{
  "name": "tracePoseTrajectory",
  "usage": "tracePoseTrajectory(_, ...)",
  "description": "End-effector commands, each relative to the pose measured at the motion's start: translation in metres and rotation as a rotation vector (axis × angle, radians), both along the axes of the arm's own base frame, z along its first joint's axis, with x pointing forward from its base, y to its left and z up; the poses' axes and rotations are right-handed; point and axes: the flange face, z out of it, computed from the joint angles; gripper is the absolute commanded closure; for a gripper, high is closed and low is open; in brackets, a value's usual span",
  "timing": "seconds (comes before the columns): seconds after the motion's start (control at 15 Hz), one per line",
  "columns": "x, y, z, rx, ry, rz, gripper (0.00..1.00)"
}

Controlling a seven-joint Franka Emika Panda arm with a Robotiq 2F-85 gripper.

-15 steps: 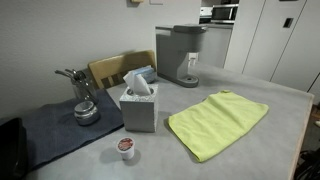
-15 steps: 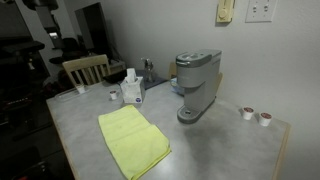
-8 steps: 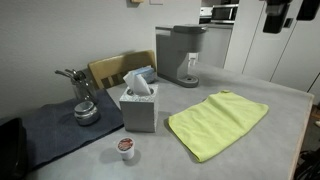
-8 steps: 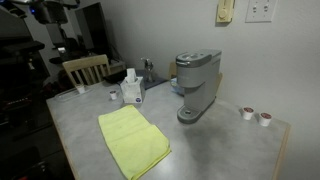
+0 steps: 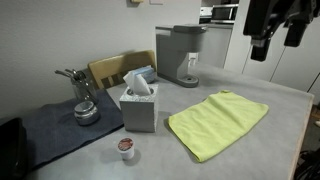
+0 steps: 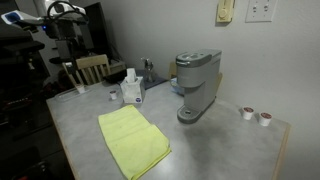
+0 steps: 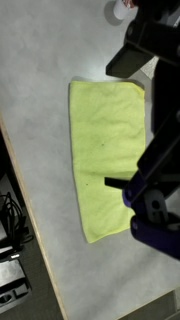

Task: Fold the yellow towel once from left to right

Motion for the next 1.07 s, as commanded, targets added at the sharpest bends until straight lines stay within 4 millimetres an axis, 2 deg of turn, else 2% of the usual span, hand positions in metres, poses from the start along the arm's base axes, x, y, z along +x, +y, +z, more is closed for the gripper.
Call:
tracePoseTrajectory(0.0,0.005,-0.001,-0.027,0.049,0.035,0.025,0.00)
tracePoseTrajectory(0.07,0.005,-0.003,-0.028,0.062,0.049,0.041,0.00)
tracePoseTrajectory(0.13,0.003,-0.001,-0.019,0.014,0.029,0.011,0.00)
tracePoseTrajectory(0.33,0.004,-0.002,-0.024,0.030,0.049,0.028,0.00)
tracePoseTrajectory(0.53,0.005,-0.001,-0.026,0.026,-0.029,0.001,0.00)
tracePoseTrajectory(0.8,0.021,0.004,-0.046,0.067,-0.128,-0.048,0.00)
tracePoseTrajectory(1.0,0.034,0.009,-0.068,0.059,-0.164,-0.053,0.00)
